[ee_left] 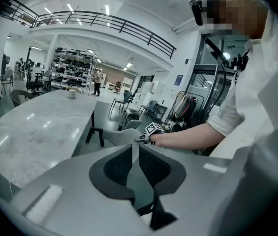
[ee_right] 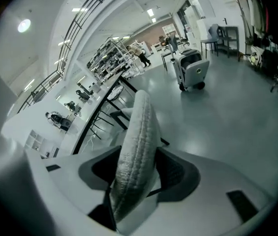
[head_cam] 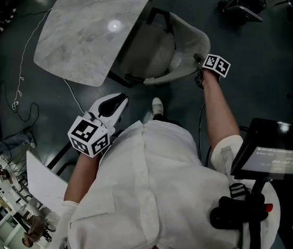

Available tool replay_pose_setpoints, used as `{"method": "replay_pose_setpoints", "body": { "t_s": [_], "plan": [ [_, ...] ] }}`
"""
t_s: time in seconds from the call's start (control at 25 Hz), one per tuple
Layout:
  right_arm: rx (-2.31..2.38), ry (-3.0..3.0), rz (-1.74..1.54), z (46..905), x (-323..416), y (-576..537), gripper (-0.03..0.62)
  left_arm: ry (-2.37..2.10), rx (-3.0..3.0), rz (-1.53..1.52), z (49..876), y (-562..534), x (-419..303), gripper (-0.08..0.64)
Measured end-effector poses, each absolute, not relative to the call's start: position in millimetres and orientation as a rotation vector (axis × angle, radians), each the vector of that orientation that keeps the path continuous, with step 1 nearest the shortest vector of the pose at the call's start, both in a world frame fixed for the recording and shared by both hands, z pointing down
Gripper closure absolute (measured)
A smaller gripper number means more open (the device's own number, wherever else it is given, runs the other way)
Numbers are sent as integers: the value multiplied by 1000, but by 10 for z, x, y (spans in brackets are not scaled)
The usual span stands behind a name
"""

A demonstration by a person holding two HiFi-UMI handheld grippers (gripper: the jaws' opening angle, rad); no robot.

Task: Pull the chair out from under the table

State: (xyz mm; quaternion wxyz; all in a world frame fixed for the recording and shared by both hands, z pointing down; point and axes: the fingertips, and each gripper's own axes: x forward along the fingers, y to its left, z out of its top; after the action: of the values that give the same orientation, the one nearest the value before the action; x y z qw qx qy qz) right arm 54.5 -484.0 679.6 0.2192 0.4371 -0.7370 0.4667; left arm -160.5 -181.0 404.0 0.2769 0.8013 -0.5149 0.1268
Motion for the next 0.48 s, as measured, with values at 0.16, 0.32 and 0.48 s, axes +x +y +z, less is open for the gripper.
{"method": "replay_pose_setpoints", "body": {
  "t_s": [0.16, 0.32, 0.48],
  "plan": [
    [1265, -2011, 1350, 6843, 604, -4871, 447, -1405, 2135, 345, 4026, -1779, -1624, 528],
    [1308, -1983, 1393, 6831, 631, -4888, 477, -1418, 2125, 348, 4009, -1709, -1657, 528],
    [1363, -1953, 1440, 6833, 668, -4959, 494, -1426, 2119, 354, 4001, -1683, -1660, 528]
  ]
}}
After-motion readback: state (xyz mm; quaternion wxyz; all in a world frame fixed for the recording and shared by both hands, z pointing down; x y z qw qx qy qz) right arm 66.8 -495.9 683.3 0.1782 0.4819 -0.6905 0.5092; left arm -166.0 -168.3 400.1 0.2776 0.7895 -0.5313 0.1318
